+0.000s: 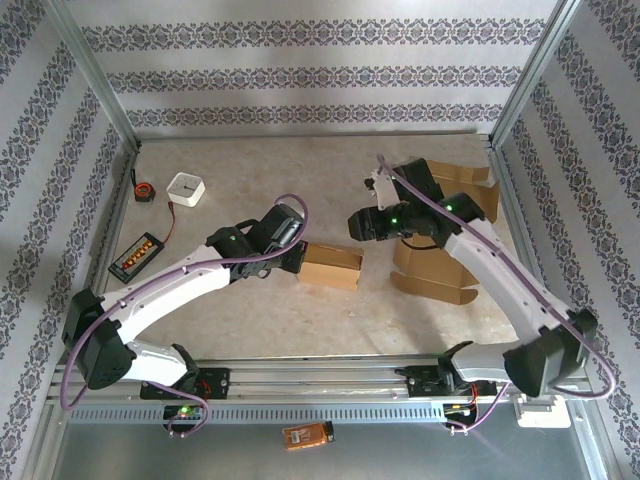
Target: Fold the paper box
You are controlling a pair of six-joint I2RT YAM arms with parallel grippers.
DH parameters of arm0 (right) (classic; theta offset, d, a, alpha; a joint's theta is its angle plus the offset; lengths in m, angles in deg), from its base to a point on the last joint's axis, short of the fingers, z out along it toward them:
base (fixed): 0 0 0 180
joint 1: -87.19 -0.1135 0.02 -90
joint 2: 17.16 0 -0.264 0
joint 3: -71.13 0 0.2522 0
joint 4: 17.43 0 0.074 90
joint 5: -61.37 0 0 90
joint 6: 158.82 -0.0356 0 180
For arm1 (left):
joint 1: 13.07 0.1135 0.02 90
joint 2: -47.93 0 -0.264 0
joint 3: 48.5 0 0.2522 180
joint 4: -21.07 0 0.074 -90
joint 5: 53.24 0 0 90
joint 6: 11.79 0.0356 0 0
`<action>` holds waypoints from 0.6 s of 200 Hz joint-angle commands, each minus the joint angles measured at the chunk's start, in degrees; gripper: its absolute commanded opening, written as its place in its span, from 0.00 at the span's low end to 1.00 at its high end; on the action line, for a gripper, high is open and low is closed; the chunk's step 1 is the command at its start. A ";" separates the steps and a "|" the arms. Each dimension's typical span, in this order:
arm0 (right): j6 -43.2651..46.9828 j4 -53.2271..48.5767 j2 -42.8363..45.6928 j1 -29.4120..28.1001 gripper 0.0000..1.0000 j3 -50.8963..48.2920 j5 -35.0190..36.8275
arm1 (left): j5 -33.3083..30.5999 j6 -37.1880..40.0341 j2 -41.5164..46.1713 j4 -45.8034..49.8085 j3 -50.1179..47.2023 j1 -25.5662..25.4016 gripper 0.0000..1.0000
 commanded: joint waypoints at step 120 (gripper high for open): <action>-3.88 10.20 6.95 -8.50 0.53 -17.41 18.65 | -1.53 -3.18 -6.48 4.93 -0.80 -0.65 0.00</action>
